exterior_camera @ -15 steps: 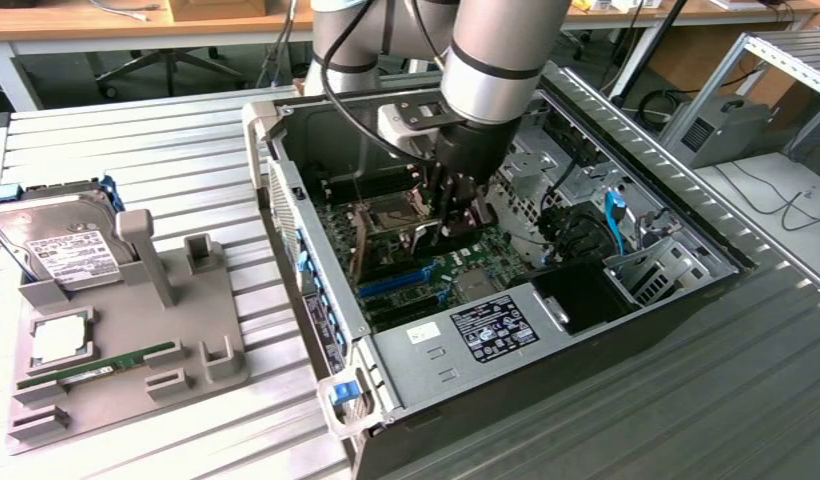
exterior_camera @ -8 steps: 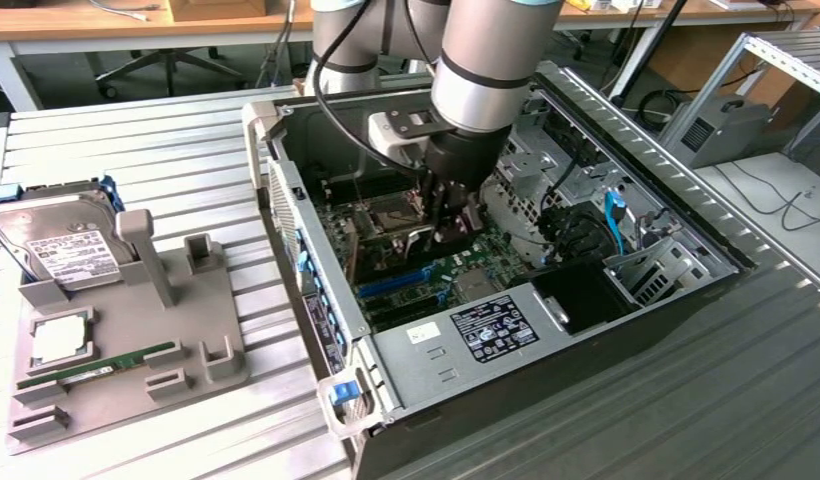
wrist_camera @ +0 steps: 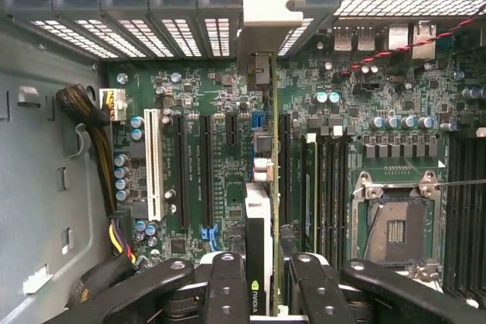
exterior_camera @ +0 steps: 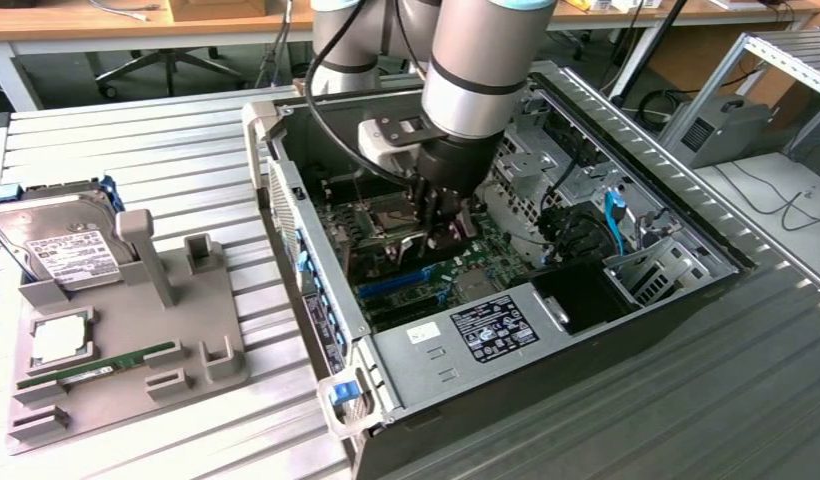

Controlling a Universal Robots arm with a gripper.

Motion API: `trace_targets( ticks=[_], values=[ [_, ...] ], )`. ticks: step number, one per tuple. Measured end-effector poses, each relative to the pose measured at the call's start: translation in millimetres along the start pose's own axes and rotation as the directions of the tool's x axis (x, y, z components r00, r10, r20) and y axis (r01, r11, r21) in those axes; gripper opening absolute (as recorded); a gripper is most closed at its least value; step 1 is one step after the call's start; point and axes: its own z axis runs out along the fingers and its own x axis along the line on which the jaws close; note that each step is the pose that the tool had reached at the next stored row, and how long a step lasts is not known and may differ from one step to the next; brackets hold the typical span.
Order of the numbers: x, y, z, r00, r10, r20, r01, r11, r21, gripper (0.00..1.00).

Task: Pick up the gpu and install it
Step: 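Insert the gpu into the slot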

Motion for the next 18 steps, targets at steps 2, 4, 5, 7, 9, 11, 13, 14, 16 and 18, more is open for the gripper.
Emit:
trace_targets(
  ticks=[2, 4, 5, 7, 9, 11, 13, 14, 16, 18],
  values=[
    [1.0, 3.0, 0.1, 1.0000, -0.001, 0.0000, 0.001, 1.0000, 0.0000, 0.27],
    [1.1, 4.9, 0.1, 1.0000, -0.001, 0.0000, 0.001, 1.0000, 0.0000, 0.27],
    [1.1, 5.5, 0.2, 1.0000, -0.001, 0.0000, 0.001, 1.0000, 0.0000, 0.27],
    [1.1, 6.5, 0.2, 1.0000, -0.001, 0.0000, 0.001, 1.0000, 0.0000, 0.27],
    [1.0, 6.8, 0.2, 1.0000, -0.001, 0.0000, 0.001, 1.0000, 0.0000, 0.27],
    [0.6, 7.5, 0.3, 1.0000, -0.001, 0.0000, 0.001, 1.0000, 0.0000, 0.27],
    [0.1, 8.5, 0.5, 1.0000, -0.001, 0.0000, 0.001, 1.0000, 0.0000, 0.27],
    [0.0, 8.6, 0.5, 1.0000, -0.001, 0.0000, 0.001, 1.0000, 0.0000, 0.27],
    [0.0, 8.6, 0.5, 1.0000, -0.001, 0.0000, 0.001, 1.0000, 0.0000, 0.27],
    [-0.8, 8.7, 0.6, 1.0000, -0.001, 0.0000, 0.001, 1.0000, 0.0000, 0.27]
  ],
)
